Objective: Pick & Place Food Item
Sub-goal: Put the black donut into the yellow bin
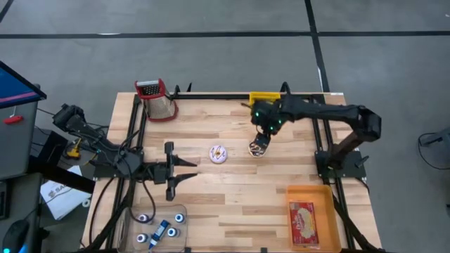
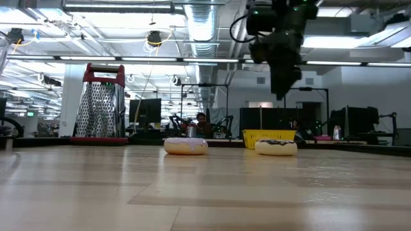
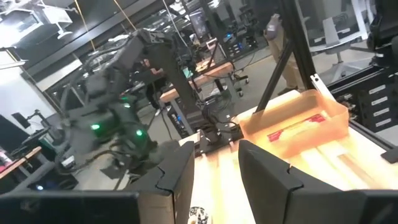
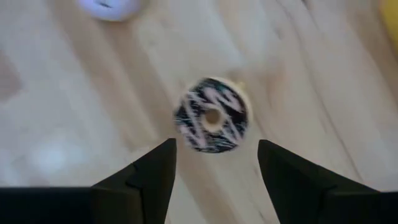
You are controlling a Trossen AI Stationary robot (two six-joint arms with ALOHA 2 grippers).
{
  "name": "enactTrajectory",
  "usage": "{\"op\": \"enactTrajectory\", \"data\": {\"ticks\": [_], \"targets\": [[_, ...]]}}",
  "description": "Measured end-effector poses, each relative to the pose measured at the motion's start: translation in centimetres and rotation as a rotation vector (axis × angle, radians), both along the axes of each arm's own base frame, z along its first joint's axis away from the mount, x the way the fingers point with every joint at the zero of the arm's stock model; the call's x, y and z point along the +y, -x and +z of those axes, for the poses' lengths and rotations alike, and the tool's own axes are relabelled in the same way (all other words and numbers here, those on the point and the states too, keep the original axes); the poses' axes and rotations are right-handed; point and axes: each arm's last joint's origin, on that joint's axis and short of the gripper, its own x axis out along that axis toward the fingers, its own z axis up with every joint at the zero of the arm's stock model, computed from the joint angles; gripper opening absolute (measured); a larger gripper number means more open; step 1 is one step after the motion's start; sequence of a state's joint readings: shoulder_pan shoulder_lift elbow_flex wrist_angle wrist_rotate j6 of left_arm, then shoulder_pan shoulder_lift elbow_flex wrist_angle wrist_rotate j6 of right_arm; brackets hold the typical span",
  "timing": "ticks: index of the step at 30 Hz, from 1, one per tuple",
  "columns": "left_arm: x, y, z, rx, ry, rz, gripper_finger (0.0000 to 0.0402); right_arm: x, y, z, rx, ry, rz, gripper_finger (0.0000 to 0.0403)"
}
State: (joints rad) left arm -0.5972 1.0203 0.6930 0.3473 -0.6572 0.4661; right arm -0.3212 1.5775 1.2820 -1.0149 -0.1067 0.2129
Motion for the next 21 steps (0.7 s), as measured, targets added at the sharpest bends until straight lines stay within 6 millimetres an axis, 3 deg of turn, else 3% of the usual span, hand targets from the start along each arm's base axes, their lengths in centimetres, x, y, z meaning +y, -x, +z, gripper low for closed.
{"op": "enactTrajectory", "data": {"ticks": [7,21], "targets": [[-0.7,0.4,0.2,-0.011,0.019,-0.036,0.012,0.3,0.8,-3.1,0.037,0.091,-0.146,0.0232],[-2.1,1.2,0.6,-0.025,0.021,-0.15,0.012,0.7,-0.9,-7.6,0.163,-0.037,-0.177,0.0235]]}}
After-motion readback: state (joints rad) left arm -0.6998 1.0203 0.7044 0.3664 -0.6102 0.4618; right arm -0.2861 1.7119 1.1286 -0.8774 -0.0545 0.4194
